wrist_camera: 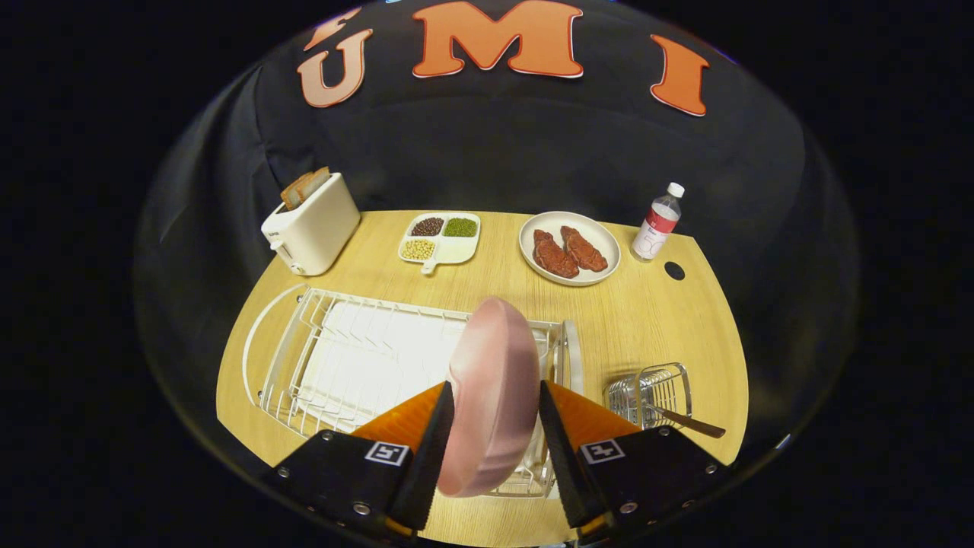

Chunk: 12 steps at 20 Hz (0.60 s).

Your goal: Take the plate from the dish rack, then take the spoon from the basket and place it into the plate.

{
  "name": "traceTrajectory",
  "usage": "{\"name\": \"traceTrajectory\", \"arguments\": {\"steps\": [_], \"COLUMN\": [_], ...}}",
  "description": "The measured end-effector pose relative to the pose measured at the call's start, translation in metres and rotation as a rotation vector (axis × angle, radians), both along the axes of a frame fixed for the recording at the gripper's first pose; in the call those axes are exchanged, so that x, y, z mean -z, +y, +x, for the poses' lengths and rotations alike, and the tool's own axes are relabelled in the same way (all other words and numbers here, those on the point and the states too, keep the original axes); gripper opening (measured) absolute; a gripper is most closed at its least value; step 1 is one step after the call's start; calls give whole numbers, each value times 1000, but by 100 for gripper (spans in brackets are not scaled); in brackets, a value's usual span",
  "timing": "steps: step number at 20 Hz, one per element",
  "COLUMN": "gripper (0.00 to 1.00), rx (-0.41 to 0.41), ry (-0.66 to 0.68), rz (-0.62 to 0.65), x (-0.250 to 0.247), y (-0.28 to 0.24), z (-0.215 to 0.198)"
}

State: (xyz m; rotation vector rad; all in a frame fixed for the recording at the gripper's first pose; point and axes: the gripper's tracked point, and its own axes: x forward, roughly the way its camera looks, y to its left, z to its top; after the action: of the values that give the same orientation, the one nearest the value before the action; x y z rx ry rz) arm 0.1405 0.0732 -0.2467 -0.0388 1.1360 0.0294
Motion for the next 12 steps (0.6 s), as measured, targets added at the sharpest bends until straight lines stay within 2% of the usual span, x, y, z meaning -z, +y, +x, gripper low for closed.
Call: {"name": "traceTrajectory", "arguments": {"steps": [2,3,5,12], "gripper": [56,45,36,25], "rx": [22,33,67,166], "ry": [19,35,38,-6], "rz": [-33,-38,-49,-119], "x": [9,11,11,-7], "y": [-3,-1,-1,-15], "z": [0,-2,0,12]}}
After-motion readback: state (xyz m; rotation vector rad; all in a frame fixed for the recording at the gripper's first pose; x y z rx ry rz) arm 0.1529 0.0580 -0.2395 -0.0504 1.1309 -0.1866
